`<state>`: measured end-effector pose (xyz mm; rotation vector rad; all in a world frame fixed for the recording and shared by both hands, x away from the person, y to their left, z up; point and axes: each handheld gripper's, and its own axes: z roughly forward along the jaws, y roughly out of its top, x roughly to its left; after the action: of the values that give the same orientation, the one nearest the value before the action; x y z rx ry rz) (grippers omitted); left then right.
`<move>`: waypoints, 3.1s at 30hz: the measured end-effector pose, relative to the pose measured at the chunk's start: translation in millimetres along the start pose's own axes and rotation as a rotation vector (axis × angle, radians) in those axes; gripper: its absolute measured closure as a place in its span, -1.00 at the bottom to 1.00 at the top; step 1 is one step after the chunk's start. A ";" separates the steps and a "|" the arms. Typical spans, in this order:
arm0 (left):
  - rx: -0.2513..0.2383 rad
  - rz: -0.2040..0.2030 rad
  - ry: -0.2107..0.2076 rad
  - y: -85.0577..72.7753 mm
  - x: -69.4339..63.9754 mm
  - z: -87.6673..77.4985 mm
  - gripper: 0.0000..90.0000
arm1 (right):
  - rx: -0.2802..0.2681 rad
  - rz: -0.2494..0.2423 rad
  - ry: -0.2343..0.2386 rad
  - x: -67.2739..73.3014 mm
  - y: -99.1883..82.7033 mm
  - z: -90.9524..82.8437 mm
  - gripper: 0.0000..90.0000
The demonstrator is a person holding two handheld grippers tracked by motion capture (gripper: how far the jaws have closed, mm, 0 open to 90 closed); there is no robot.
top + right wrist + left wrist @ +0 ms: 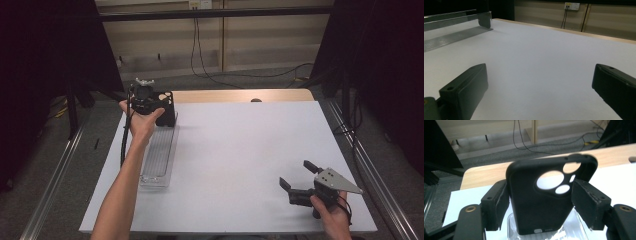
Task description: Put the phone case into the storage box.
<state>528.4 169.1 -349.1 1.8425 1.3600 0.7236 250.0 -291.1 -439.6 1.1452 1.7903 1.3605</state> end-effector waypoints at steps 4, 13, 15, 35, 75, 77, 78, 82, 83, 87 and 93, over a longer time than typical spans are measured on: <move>0.007 -0.001 0.007 -0.7 2.7 1.9 -0.36 | 0.003 0.001 0.001 -0.2 -0.1 0.3 -1.00; -0.007 -0.006 0.001 -0.3 4.4 4.5 -0.50 | 0.004 -0.001 0.006 -0.1 -0.5 0.7 -1.00; -0.003 -0.018 -0.004 -0.9 6.5 4.1 -0.57 | 0.004 0.000 0.004 -0.2 -0.5 0.5 -1.00; -0.115 -0.056 -0.099 -13.5 24.8 -13.5 -0.93 | 0.002 0.000 0.007 -0.1 -0.5 0.7 -1.00; -0.317 -0.006 -0.264 -49.6 20.0 -49.6 -0.93 | -0.010 0.011 -0.015 -3.0 0.6 -1.7 -1.00; -0.319 0.010 -0.266 -51.4 18.7 -53.1 -0.93 | -0.009 0.006 -0.013 -2.9 0.6 -1.2 -1.00; -0.321 0.012 -0.269 -52.3 18.5 -55.4 -0.93 | -0.009 0.005 -0.013 -2.8 0.6 -1.2 -1.00; -0.313 0.013 -0.278 -54.2 19.0 -61.9 -0.94 | -0.011 0.009 -0.015 -3.0 0.7 -1.3 -1.00; -0.304 0.016 -0.283 -54.7 19.0 -63.6 -0.94 | -0.010 0.010 -0.016 -3.0 0.6 -1.2 -1.00; -0.313 0.021 -0.305 -58.4 20.1 -70.5 -0.94 | -0.009 0.008 -0.015 -2.5 0.7 -1.1 -1.00; -0.321 0.027 -0.299 -67.0 19.3 -78.6 -0.92 | -0.010 0.009 -0.015 -2.6 0.9 -1.0 -1.00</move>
<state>435.3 217.1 -357.6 1.6375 0.9681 0.6102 250.6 -293.8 -438.5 1.1566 1.7672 1.3614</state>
